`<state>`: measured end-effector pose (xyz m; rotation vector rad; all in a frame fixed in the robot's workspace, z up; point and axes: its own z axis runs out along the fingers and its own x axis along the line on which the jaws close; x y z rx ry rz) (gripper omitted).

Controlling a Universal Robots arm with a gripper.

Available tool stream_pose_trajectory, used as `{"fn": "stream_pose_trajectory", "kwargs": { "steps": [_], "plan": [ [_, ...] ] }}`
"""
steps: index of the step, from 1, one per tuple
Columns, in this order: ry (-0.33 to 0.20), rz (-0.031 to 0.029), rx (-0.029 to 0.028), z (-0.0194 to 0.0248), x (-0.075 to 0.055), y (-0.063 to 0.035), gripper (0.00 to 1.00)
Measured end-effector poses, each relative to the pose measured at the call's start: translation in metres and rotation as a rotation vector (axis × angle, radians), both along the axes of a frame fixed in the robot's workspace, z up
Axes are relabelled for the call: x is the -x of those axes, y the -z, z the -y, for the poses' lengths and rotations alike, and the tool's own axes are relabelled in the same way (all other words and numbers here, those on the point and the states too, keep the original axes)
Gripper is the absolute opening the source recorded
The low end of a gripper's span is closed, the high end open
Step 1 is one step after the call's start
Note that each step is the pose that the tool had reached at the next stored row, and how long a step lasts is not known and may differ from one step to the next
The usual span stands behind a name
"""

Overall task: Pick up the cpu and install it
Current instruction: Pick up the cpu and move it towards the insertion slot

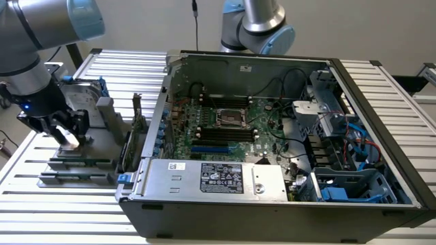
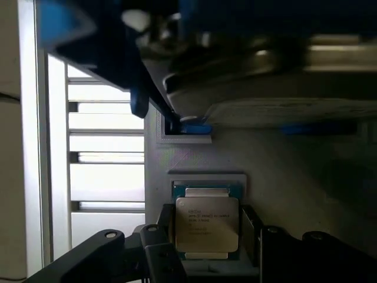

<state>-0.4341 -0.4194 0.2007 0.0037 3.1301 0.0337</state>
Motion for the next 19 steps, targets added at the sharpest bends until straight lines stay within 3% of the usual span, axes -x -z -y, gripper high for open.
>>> {"fn": "stream_pose_trajectory", "kwargs": {
  "steps": [4,19],
  "plan": [
    [0.0,-0.0011,0.0,0.0,0.0,-0.0135,0.55],
    [0.0,-0.0094,-0.0001,0.0,-0.001,-0.0812,0.55]
  ]
}}
